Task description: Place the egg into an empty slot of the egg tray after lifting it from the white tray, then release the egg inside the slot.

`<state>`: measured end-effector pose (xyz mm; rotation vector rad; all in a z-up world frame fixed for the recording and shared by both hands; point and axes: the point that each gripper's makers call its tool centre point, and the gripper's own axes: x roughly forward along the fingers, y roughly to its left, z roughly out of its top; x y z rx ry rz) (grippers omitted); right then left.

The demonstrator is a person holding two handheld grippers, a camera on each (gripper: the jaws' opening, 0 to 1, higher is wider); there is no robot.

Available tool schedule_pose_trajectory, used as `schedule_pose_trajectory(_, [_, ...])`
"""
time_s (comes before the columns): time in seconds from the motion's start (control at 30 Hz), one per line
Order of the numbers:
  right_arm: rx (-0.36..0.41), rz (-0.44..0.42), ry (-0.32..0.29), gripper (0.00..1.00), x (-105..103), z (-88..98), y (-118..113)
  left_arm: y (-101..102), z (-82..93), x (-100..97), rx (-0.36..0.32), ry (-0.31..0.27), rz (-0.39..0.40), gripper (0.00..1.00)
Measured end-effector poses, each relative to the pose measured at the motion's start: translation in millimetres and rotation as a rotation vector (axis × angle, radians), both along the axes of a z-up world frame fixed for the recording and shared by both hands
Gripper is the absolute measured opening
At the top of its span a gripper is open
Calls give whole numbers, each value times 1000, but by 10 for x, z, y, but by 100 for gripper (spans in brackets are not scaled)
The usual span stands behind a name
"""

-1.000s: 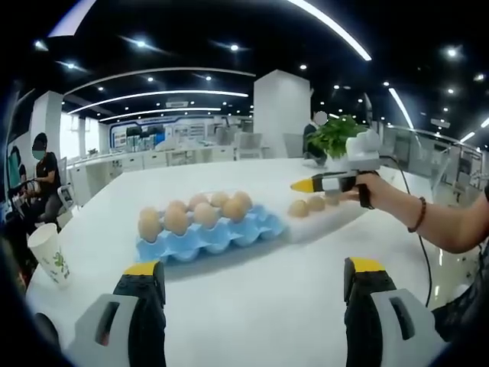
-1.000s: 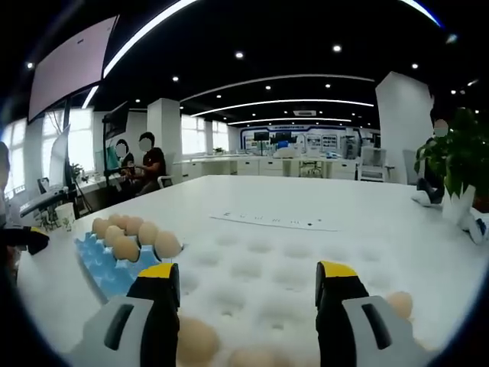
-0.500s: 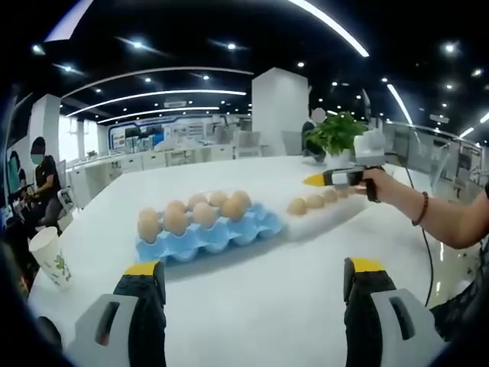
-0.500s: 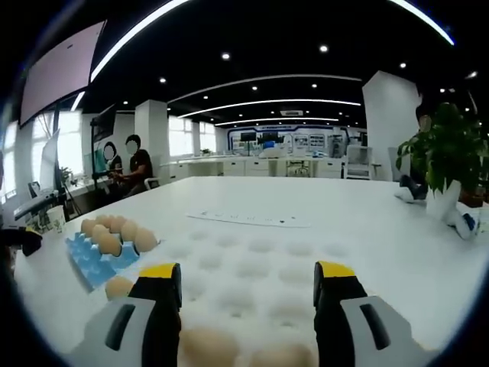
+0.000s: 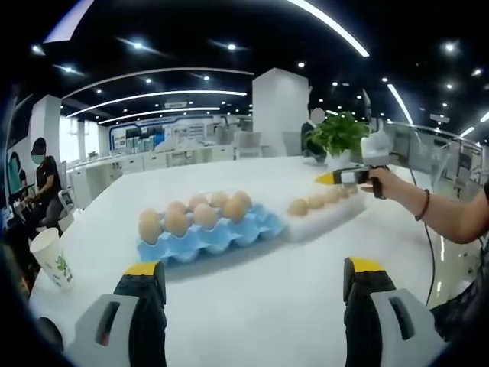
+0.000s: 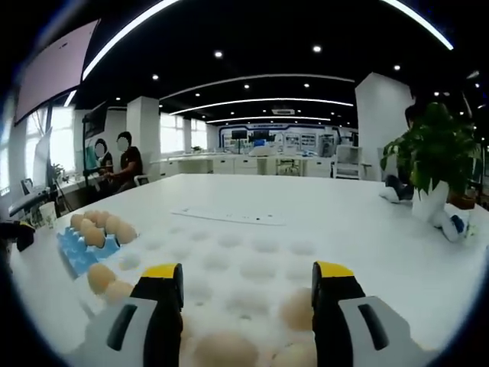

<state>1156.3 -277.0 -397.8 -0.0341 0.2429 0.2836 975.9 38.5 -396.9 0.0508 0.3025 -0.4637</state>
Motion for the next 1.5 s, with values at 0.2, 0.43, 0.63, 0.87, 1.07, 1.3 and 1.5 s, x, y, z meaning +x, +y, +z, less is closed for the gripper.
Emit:
schedule_pose_trajectory(0.2, [1,-20,1,69,18,18,-156,-6,5,9,-3,-3,2,98])
schedule_pose_trajectory(0.43, [4,-26,25,61,43,-66,-316,-3,17,7,0,-5,2,98])
schedule_pose_trajectory(0.63, [20,-47,57,51,45,-168,-431,25,6,-14,-3,-3,7,98])
schedule_pose_trajectory(0.87, [-35,-68,113,35,31,-300,-471,39,6,2,-7,-5,10,98])
schedule_pose_trajectory(1.07, [-43,-78,106,33,58,-321,-475,33,21,-7,-9,-11,7,97])
schedule_pose_trajectory(1.3, [-47,-84,96,33,57,-320,-492,62,19,-12,-7,-12,15,97])
schedule_pose_trajectory(1.5, [-31,-92,89,31,54,-310,-504,92,45,-6,1,-16,22,97])
